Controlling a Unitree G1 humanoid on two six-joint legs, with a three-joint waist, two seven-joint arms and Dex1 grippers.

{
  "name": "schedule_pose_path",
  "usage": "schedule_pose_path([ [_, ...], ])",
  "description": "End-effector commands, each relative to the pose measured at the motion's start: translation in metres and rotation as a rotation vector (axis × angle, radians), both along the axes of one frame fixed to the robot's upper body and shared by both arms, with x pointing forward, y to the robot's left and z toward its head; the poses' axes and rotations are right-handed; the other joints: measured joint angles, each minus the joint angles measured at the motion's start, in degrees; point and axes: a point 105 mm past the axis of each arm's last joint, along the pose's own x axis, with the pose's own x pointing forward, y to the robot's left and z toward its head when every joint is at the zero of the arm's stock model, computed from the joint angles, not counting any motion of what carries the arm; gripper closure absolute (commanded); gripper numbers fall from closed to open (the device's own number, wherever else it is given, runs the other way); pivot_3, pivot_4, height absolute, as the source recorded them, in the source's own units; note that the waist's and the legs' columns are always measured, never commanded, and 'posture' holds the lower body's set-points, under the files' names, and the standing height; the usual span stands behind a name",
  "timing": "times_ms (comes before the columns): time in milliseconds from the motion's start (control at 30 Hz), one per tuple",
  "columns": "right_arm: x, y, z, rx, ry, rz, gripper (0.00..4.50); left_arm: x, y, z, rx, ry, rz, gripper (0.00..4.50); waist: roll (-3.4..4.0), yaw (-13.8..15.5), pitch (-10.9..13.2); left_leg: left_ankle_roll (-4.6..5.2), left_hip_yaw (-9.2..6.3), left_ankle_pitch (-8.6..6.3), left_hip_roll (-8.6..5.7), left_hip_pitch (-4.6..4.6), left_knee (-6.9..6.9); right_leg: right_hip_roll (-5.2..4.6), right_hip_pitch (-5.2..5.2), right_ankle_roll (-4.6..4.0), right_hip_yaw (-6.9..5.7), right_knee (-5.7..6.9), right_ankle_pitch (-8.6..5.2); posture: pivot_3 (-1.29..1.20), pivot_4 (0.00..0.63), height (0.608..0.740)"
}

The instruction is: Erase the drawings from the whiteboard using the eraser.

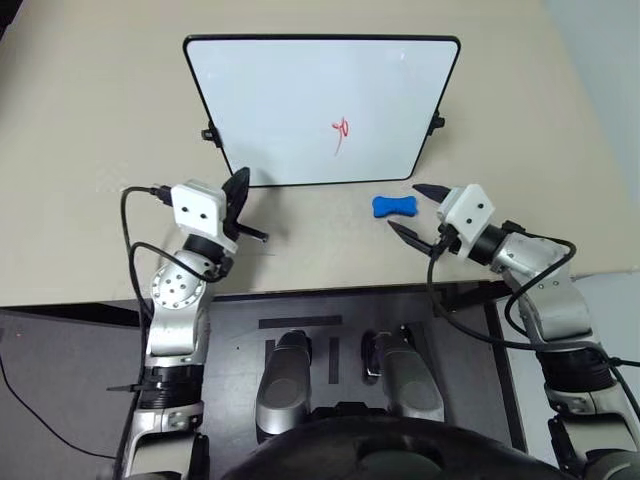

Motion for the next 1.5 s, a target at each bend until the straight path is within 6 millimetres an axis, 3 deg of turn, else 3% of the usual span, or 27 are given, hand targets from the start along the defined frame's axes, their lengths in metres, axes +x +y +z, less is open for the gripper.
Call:
schedule_pose_path([
  [33,-0.001,-0.004,0.016,0.009,-0.059,-0.012,0.72,0.002,-0.010,0.011,-0.002,-0.040,-0.034,4.50,0.00,-0.08,0.00,0.00,0.00,0.00,0.00,0.00,0.00,0.00,0.00,0.00,0.00,0.00,0.00,0.00,0.150,0.740],
  [300,0.001,-0.007,0.023,-0.014,-0.073,0.006,0.72,0.002,-0.013,0.007,-0.018,-0.041,-0.019,4.50,0.00,-0.12,0.00,0.00,0.02,-0.01,0.00,0.00,-0.01,0.01,0.00,0.04,0.00,-0.01,-0.03,0.00,0.150,0.740],
  [567,0.002,-0.006,0.022,-0.028,-0.051,0.080,0.72,-0.015,-0.009,-0.002,0.024,-0.030,0.001,4.50,0.00,-0.15,0.00,0.01,0.07,-0.03,0.01,0.00,-0.02,0.05,-0.01,0.10,0.01,-0.01,-0.10,0.00,0.150,0.740],
  [733,0.006,0.007,0.022,-0.039,-0.039,0.158,0.72,-0.022,-0.006,0.007,0.011,-0.046,0.018,4.50,0.00,-0.15,0.00,0.02,0.09,0.01,0.02,0.00,0.00,0.07,-0.01,0.42,0.02,0.01,-0.29,0.00,0.150,0.740],
  [933,0.010,0.009,0.017,-0.081,-0.036,0.200,0.72,-0.028,-0.004,0.007,-0.007,-0.054,0.032,4.50,0.01,-0.08,-0.01,0.01,0.04,0.00,0.05,0.03,-0.01,0.10,-0.01,-0.01,0.03,0.03,-0.04,0.00,0.150,0.740],
  [1300,0.013,0.010,0.012,-0.159,-0.001,0.261,0.72,-0.025,-0.013,0.004,-0.035,-0.057,0.019,4.50,0.01,-0.10,-0.01,0.00,0.03,-0.01,0.03,0.02,-0.01,0.08,0.00,-0.05,0.05,0.02,-0.04,0.00,0.150,0.740],
  [1500,0.025,0.007,0.007,-0.174,0.012,0.260,0.72,-0.023,-0.018,0.003,-0.046,-0.062,0.017,4.50,0.01,-0.13,0.00,0.01,0.02,-0.01,0.05,0.02,-0.01,0.07,-0.01,-0.06,0.06,0.03,-0.03,0.00,0.150,0.740],
])
